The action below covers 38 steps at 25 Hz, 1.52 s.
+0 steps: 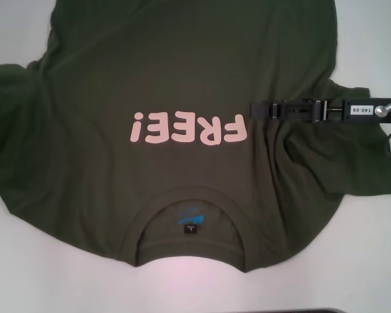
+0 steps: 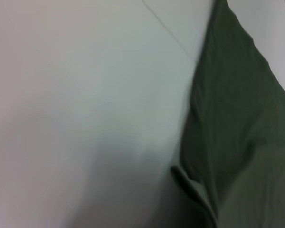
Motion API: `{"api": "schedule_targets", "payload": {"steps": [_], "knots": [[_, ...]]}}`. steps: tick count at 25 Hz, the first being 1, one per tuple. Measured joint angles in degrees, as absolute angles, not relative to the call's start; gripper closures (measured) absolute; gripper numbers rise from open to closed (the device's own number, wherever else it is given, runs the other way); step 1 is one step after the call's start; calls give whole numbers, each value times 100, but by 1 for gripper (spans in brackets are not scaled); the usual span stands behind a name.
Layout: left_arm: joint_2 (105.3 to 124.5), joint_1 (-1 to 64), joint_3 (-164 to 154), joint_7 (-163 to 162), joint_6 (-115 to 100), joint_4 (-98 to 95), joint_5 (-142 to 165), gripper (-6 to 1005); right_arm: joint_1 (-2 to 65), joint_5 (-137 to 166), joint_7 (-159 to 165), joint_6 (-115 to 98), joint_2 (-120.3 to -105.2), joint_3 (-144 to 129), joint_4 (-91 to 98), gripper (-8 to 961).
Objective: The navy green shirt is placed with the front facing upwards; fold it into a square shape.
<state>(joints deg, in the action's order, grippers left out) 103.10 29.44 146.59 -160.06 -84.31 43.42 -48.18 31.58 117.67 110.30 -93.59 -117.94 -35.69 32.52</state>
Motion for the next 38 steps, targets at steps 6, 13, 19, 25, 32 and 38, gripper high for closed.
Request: {"api": "schedule_targets", "payload": {"steps": [6,13,19,25,32,38], "knots": [[10492,3035,14776,-15992,-8932,4327,-4917,985,3184,11770,11030,-9352,-11794,-3598,3250,38],[10848,3193,15203,-15979,-9091,4321,-5058,985,3182,11770,10984,-9333,-11794,-3604,3219,38],[11164,3387,15139,-15971,-8792,4280,-5079,986,3154,11768,10982,-9333,-11794,-3605,3203,39],[11439,3573,15109,-15969,-8643,4271,-5077,986,3146,11768,10979,-9333,-11794,-3612,3199,39],[11687,3594,14979,-15964,-8165,4253,-5041,985,3150,11768,10998,-9334,-11794,-3612,3217,38],[11793,3598,14727,-15951,-7844,4229,-5043,983,3158,11768,11017,-9334,-11792,-3612,3233,38]]}}
